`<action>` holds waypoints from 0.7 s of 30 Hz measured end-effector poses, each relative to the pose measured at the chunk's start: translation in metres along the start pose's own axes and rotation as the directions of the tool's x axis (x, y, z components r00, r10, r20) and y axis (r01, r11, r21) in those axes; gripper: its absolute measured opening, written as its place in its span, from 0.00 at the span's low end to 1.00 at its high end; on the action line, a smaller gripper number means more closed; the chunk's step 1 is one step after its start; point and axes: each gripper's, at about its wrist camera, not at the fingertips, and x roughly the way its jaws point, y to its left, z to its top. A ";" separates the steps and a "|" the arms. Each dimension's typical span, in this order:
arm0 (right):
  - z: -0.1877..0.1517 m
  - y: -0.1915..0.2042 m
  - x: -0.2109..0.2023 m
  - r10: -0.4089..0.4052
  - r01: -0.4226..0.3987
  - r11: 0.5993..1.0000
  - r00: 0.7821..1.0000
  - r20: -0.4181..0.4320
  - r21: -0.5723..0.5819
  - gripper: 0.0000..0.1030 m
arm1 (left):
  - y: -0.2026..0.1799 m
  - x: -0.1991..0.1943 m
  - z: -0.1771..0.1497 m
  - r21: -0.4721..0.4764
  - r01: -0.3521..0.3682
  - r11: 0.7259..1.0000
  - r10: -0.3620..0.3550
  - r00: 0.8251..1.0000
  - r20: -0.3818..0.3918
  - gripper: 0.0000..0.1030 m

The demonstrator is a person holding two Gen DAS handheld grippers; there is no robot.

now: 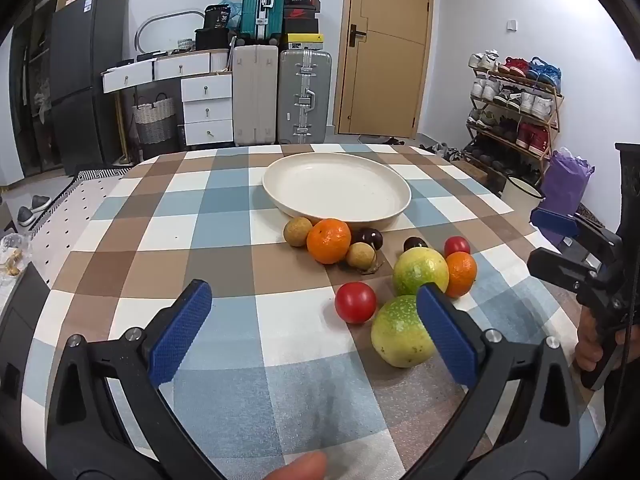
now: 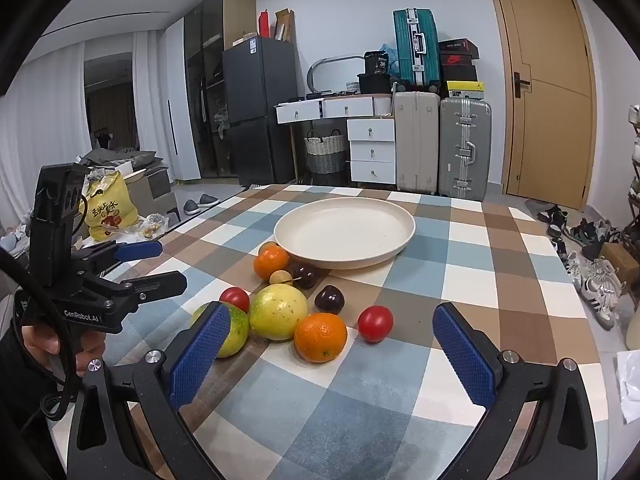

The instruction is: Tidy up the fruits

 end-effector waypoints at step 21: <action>0.000 -0.005 0.004 -0.007 0.007 1.000 1.000 -0.010 0.004 1.00 | 0.000 0.001 0.000 0.000 -0.001 1.000 0.001 1.000 -0.013 0.99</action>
